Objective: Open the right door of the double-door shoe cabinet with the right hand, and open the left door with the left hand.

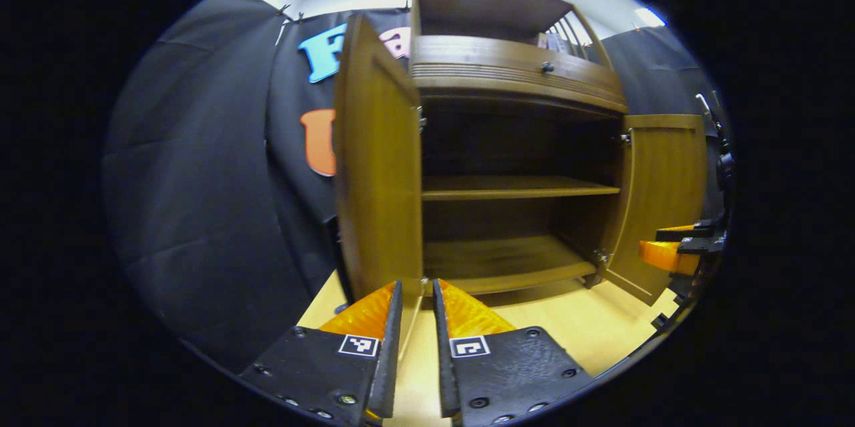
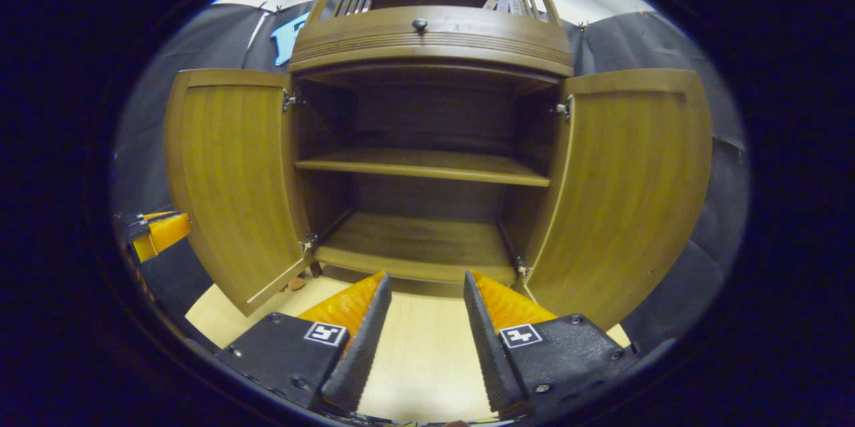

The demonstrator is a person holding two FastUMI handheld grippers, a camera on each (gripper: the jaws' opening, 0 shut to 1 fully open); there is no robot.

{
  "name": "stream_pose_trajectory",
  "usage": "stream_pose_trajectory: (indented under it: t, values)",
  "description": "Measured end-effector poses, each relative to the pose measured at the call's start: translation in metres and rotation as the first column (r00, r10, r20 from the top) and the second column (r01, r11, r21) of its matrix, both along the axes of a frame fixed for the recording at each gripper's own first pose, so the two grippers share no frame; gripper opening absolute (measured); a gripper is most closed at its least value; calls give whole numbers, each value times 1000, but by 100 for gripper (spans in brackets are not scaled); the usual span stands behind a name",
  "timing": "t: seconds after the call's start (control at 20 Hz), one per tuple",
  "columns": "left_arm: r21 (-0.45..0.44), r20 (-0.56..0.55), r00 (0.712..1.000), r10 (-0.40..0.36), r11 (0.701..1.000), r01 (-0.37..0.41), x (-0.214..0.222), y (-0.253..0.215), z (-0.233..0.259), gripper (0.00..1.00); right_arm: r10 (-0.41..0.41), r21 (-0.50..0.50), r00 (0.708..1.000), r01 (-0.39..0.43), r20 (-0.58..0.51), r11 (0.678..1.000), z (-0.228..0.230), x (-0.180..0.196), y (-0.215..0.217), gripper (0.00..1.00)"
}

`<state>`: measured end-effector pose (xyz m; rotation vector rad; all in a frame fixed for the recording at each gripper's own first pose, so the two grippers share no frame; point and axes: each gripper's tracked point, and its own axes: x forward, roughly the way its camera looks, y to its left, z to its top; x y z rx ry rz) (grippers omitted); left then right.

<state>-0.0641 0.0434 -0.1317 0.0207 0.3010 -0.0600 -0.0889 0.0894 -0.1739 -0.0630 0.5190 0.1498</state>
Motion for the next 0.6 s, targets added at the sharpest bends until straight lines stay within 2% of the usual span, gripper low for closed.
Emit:
stream_pose_trajectory:
  t: [0.1, 0.15, 0.2, 0.3, 0.35, 0.4, 0.45, 0.6]
  values:
    - [3, 49, 998, -45, 999, 45, 2, -25, 20, 40, -12, 8, 999, 12, 45, 1000, 18, 1, -6, 78]
    - [9, 67, 996, -66, 998, 66, 2, -37, 28, 36, -17, 16, 998, 16, 66, 1000, 27, 0, -9, 78]
    - [13, 77, 993, -87, 996, 86, 3, -50, 33, 40, -17, 25, 996, 15, 83, 1000, 35, 1, -12, 71]
    - [7, 99, 989, -111, 994, 111, 1, -72, 44, 42, -8, 52, 993, 2, 115, 999, 49, 1, -16, 72]
    - [2, 111, 987, -114, 993, 114, -2, -81, 49, 47, -5, 56, 993, -2, 118, 998, 55, 1, -21, 78]
    - [-3, 121, 986, -112, 994, 113, -3, -86, 56, 46, -3, 61, 992, -4, 124, 998, 57, 3, -26, 96]
    - [-14, 130, 985, -110, 994, 113, -6, -92, 62, 41, 2, 70, 991, -12, 133, 997, 62, 0, -30, 97]
    - [-55, 134, 987, -86, 994, 94, -13, -108, 70, 75, 12, 77, 988, -24, 155, 997, 75, -6, -47, 96]
